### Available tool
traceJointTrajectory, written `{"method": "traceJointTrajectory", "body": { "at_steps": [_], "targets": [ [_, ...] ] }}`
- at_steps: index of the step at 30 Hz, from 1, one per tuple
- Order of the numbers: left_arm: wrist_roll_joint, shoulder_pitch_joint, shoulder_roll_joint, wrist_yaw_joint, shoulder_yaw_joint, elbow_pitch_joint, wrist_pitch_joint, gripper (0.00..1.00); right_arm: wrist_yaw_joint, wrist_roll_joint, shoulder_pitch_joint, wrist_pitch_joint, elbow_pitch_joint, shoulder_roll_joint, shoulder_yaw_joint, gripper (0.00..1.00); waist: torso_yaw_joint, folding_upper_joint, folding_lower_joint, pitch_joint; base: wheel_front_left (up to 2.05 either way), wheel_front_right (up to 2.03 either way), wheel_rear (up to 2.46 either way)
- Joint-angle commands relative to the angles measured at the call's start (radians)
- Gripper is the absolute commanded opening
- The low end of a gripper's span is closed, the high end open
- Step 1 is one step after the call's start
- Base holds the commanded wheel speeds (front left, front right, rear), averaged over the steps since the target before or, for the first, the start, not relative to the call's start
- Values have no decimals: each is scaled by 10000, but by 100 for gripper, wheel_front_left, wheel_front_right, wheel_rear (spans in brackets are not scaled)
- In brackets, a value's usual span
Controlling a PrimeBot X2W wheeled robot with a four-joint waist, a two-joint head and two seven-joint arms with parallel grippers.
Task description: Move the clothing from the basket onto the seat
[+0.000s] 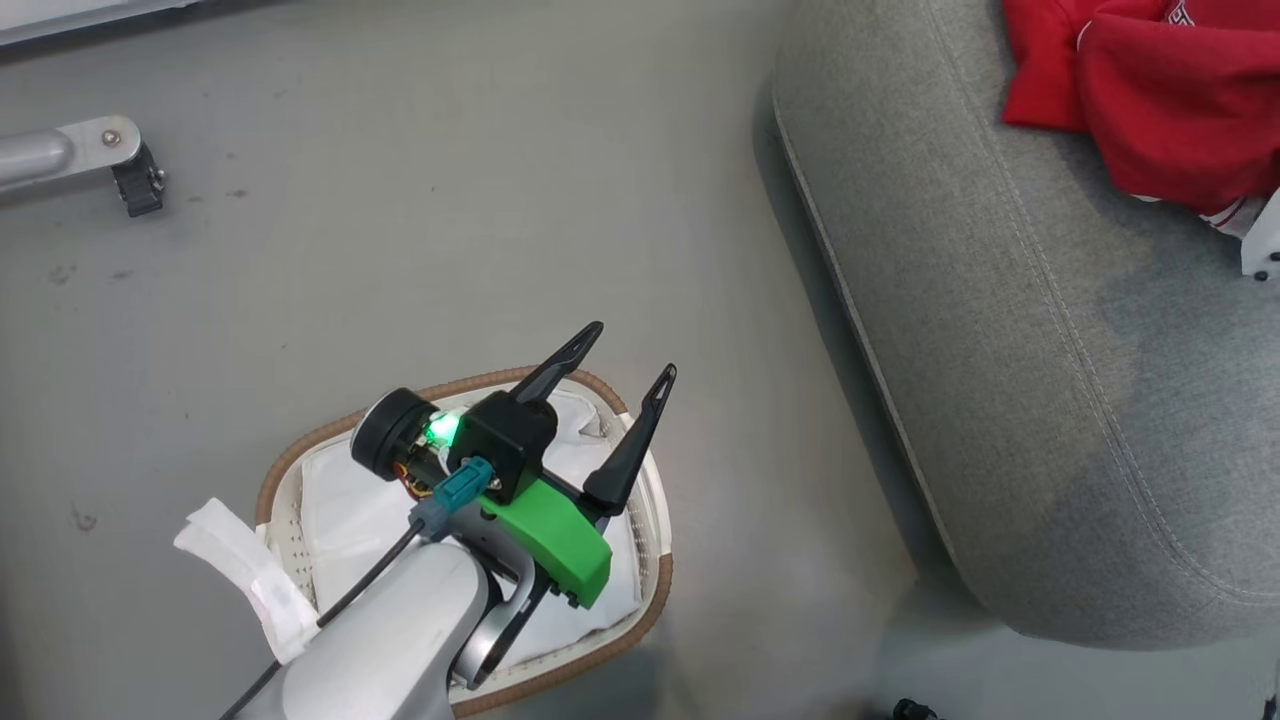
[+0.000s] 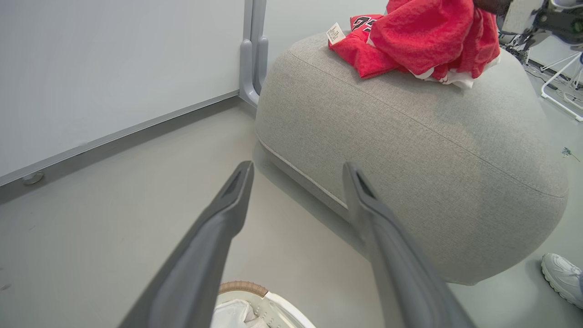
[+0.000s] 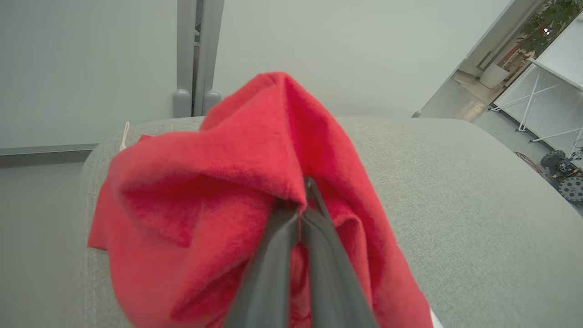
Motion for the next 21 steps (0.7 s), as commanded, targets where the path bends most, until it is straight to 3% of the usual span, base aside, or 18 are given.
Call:
{"method": "traceJointTrajectory", "body": {
  "at_steps": [1, 2, 14, 21],
  "targets": [
    [-79, -112, 12, 43, 7, 23, -64, 100, -14, 76, 243, -41, -119, 50, 18, 44, -62, -1, -2, -105, 0, 0, 0],
    [-99, -100, -9, 59, 8, 48, -84, 100, -14, 110, 364, -44, -217, 108, 53, 100, -87, -1, -2, -157, 0, 0, 0],
    [-531, 358, -470, -31, 65, 686, -612, 100, -15, 698, 2187, -46, -1567, 586, 1191, 100, -61, -1, -2, -1490, 0, 0, 0],
    [-933, 795, -737, -93, 303, 1073, -919, 100, -15, 1202, 3115, -35, -2206, 455, 1976, 100, 320, -1, -2, -2626, 0, 0, 0]
  ]
}}
